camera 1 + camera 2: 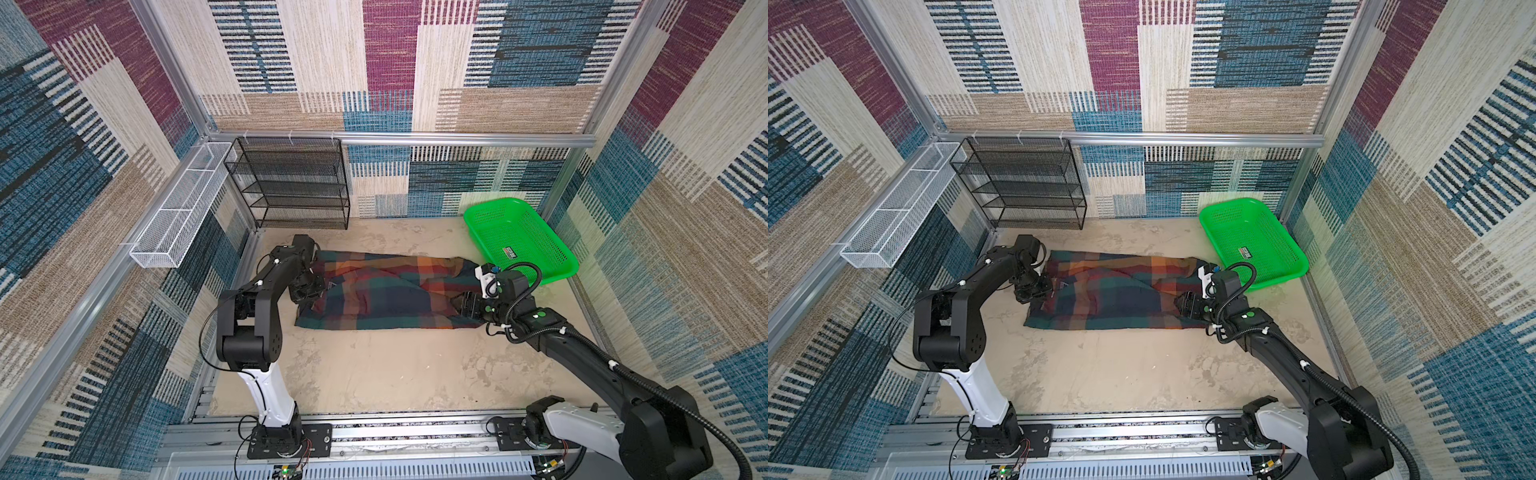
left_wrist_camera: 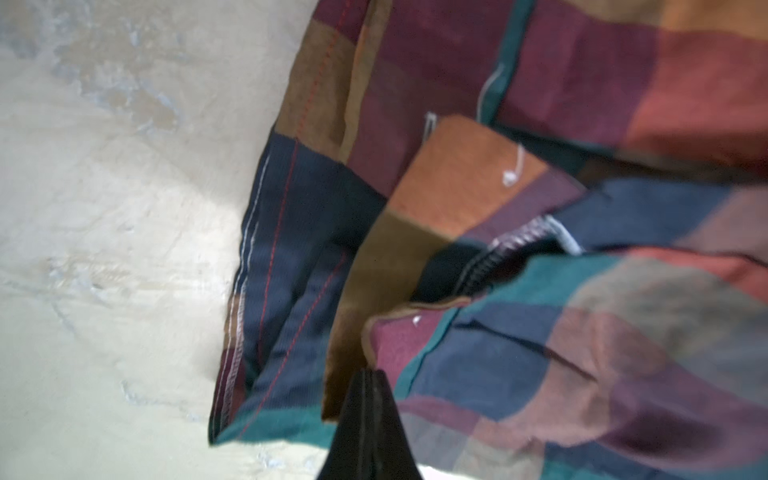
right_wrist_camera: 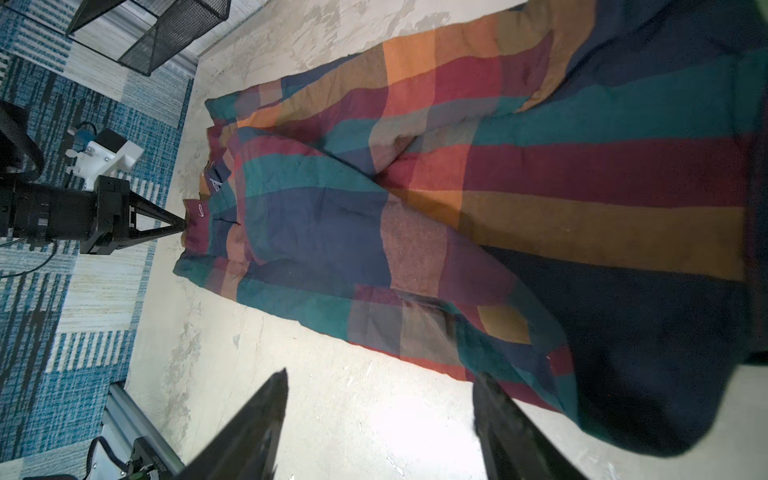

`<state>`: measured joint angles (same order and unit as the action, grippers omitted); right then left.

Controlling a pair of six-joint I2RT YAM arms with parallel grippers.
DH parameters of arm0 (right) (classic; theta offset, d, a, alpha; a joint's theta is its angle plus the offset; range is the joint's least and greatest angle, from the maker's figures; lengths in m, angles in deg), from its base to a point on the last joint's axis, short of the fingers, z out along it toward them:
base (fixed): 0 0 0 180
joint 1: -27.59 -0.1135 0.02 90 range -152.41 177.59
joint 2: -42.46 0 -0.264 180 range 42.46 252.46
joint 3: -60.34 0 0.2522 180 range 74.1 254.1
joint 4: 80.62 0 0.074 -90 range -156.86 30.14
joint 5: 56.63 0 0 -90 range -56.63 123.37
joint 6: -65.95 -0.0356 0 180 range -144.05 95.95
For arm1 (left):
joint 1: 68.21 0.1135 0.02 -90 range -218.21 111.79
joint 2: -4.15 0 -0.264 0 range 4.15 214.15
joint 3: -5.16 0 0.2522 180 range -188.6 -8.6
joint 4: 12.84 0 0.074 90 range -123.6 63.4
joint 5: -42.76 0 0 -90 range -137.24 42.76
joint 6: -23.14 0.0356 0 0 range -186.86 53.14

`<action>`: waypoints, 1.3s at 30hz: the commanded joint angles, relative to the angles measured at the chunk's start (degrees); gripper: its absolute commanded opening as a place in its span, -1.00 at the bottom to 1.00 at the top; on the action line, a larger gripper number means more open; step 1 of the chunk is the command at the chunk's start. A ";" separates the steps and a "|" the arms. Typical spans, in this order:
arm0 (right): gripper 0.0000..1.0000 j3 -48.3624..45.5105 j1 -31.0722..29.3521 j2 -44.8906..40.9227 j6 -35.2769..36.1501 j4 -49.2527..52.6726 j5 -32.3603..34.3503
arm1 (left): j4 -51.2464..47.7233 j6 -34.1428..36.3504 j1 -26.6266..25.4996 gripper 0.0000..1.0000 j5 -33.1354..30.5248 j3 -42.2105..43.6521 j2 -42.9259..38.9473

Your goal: Fold and stack the long sleeve shirts

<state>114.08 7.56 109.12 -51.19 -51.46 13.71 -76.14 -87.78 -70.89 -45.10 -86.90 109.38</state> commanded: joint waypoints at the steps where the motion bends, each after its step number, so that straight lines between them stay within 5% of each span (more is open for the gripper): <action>1: 0.41 3.32 -3.14 3.56 1.46 -4.87 -3.67 | 0.68 -1.37 0.04 -1.00 5.07 1.00 -1.82; 5: 0.32 10.94 -7.33 13.29 -0.36 -10.33 -9.24 | -1.06 -3.12 0.04 -1.00 6.02 -1.91 -3.98; 10: -0.01 20.85 -9.84 29.46 -5.55 -17.79 -15.93 | -5.21 -4.27 0.04 -0.34 4.90 -8.55 -4.55; 15: -0.37 29.86 -10.29 43.50 -9.52 -22.75 -16.36 | -6.31 -5.16 0.04 -0.29 6.51 -10.07 -3.18; 22: -0.49 31.84 -10.36 56.24 -10.77 -23.50 -12.80 | -3.65 -5.12 -0.01 -0.30 6.63 -5.76 -3.08; 32: -0.23 32.43 -10.40 48.38 -7.23 -14.33 -3.05 | -2.06 -5.01 -0.97 -0.24 5.61 -9.12 5.60; 39: -0.09 42.80 -11.40 48.29 -6.36 -9.64 -9.02 | -1.52 -5.12 -0.93 -0.24 3.65 -8.71 11.30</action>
<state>154.54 -3.37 155.89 -58.40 -64.57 7.39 -78.13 -92.55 -71.80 -40.06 -95.88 120.01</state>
